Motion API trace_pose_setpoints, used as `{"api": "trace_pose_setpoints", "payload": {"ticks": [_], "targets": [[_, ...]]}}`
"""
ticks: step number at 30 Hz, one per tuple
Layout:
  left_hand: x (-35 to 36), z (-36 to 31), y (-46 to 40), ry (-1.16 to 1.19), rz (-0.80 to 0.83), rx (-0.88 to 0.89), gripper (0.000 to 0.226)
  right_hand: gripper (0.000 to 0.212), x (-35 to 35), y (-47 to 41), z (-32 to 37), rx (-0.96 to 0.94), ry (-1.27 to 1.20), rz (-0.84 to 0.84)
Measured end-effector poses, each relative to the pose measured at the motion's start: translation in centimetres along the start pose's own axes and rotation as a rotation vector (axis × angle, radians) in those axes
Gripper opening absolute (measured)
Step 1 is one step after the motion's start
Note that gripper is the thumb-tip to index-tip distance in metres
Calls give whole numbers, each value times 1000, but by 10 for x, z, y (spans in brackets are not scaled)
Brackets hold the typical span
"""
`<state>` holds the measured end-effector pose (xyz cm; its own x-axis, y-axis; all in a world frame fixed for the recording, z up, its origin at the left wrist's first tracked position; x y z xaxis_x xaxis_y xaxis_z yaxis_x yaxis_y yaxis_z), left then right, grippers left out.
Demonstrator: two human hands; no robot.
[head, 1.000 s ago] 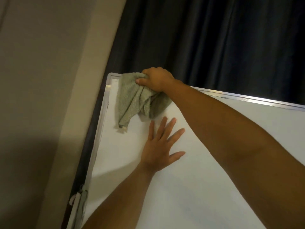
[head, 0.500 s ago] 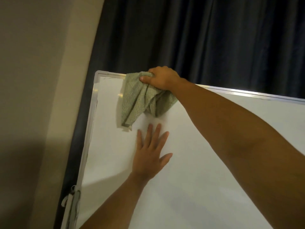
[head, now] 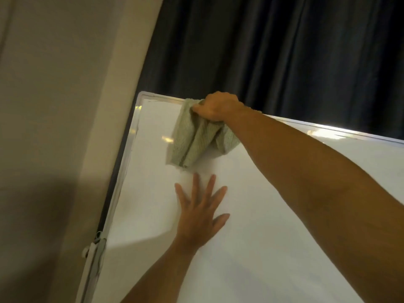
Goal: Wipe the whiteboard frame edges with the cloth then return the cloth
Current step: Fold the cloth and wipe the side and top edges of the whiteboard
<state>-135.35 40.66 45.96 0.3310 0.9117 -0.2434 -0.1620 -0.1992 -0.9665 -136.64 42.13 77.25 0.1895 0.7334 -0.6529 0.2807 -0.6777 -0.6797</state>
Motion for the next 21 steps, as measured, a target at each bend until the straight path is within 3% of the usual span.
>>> {"api": "trace_pose_setpoints", "payload": {"ticks": [3, 6, 11, 21], "targets": [[10, 4, 8, -6, 29, -26, 79, 105, 5, 4, 23, 56, 58, -71], [20, 11, 23, -1, 43, -12, 87, 92, 5, 5, 25, 7, 109, -208], [25, 12, 26, 13, 35, 32, 89, 71, 7, 0, 3, -61, 69, -271], [36, -21, 15, 49, 46, 47, 80, 72, -5, 33, -69, -29, 109, -326]]}}
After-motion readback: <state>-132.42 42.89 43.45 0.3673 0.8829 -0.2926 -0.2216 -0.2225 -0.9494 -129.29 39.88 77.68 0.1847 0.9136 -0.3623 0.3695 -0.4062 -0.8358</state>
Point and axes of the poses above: each hand's wrist, its own y-axis away from the middle knuckle, its own x-axis out of the palm, z = x × y, the point moved 8 cm from there along -y, towards the middle knuckle
